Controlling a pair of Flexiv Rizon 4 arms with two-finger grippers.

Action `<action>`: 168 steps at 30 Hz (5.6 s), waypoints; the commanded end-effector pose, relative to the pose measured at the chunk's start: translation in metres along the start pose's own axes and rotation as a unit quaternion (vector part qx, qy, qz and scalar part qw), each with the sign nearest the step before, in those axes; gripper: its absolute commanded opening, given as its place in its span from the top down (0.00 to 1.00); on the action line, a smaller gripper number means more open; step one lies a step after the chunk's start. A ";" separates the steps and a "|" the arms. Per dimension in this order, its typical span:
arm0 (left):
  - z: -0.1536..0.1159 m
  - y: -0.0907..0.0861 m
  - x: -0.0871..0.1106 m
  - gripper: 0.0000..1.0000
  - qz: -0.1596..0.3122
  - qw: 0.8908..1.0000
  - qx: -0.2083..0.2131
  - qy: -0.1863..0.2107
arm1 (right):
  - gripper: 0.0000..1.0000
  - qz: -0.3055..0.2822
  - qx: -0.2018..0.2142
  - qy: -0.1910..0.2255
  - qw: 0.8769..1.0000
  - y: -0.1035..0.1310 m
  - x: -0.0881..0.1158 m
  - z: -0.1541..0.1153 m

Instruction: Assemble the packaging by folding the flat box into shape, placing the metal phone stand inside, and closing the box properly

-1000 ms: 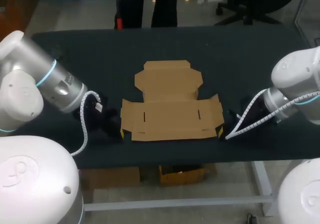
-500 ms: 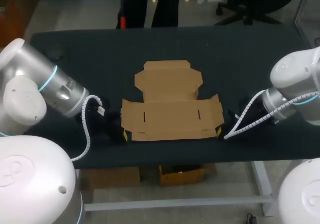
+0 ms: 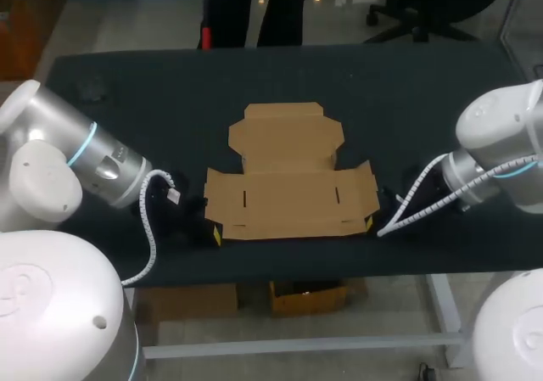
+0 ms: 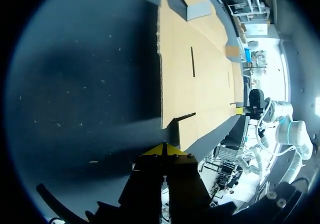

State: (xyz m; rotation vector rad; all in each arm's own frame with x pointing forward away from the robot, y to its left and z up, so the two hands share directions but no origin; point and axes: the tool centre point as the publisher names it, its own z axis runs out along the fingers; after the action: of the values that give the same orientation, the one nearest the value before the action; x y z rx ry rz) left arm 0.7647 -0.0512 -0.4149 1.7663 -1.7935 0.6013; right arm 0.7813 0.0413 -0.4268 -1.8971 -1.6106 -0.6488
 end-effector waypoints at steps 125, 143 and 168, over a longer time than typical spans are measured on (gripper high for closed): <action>0.029 -0.009 0.067 1.00 0.069 0.992 0.036 -0.103 | 1.00 -0.017 -0.010 -0.045 0.999 0.013 0.037 0.005; 0.038 -0.007 0.070 1.00 0.073 0.992 0.030 -0.096 | 1.00 -0.021 0.000 -0.056 0.998 0.012 0.041 0.015; 0.052 -0.005 0.082 1.00 0.088 0.987 0.054 -0.121 | 1.00 -0.022 0.003 -0.068 0.997 0.008 0.042 0.024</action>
State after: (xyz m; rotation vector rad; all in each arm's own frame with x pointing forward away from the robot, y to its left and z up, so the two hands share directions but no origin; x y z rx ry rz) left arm 0.7686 -0.1396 -0.3960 1.7990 -2.1234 0.5870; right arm 0.7971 0.0839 -0.4138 -1.9366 -1.7384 -0.5449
